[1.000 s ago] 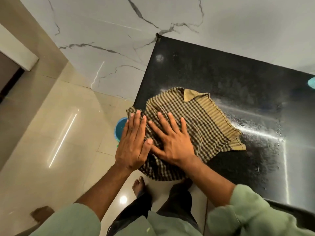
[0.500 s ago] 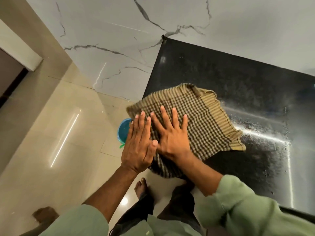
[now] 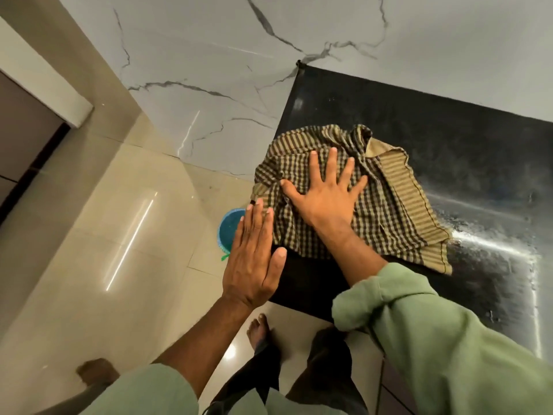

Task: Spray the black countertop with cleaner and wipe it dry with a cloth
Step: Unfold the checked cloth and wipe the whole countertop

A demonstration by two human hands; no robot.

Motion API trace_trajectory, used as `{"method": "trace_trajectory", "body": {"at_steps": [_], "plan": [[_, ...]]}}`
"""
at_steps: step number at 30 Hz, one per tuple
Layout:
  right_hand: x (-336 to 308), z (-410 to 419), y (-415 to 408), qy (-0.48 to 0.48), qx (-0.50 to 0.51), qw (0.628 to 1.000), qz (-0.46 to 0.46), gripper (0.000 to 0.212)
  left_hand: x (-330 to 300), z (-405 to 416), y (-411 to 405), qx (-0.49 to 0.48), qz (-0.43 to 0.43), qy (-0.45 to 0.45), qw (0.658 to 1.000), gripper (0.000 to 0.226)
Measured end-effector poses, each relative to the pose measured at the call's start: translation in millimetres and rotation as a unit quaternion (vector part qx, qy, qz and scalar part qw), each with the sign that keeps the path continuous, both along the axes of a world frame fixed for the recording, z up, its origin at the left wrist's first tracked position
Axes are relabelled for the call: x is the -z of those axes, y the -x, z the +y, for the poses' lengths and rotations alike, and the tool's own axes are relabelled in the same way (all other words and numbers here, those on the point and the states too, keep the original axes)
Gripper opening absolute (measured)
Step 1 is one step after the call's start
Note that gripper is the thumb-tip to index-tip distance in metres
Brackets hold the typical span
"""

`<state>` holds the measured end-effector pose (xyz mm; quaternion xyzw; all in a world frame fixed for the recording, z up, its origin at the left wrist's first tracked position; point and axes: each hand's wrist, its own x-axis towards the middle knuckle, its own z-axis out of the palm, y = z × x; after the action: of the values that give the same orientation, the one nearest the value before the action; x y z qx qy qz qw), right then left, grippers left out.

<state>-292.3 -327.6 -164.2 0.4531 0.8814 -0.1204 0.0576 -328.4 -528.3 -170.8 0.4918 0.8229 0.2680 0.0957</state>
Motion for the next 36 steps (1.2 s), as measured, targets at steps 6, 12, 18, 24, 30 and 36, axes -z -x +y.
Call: {"method": "trace_trajectory", "body": {"at_steps": [6,12,18,24,30,36], "plan": [[1,-51,-69,0.02,-0.135,0.991,0.003,0.092,-1,-1,0,-0.012,-0.013,-0.02,1.0,0.07],[-1,-91,-101,0.057,-0.151,0.987,-0.002,0.093,-2,0,0,0.001,-0.006,-0.005,1.0,0.072],[2,-39,-43,0.034,-0.123,0.992,0.018,0.088,-2,0,-1,0.01,0.019,0.012,1.0,0.071],[-3,91,12,0.03,-0.012,0.999,0.018,0.092,1,1,-1,0.006,0.028,0.03,0.999,0.071],[-1,99,5,0.016,0.023,0.999,0.016,0.087,2,2,-1,0.01,0.045,0.053,0.997,0.072],[3,-20,-26,0.005,-0.088,0.996,0.03,0.083,1,8,-2,0.022,0.087,0.085,0.992,0.07]]}}
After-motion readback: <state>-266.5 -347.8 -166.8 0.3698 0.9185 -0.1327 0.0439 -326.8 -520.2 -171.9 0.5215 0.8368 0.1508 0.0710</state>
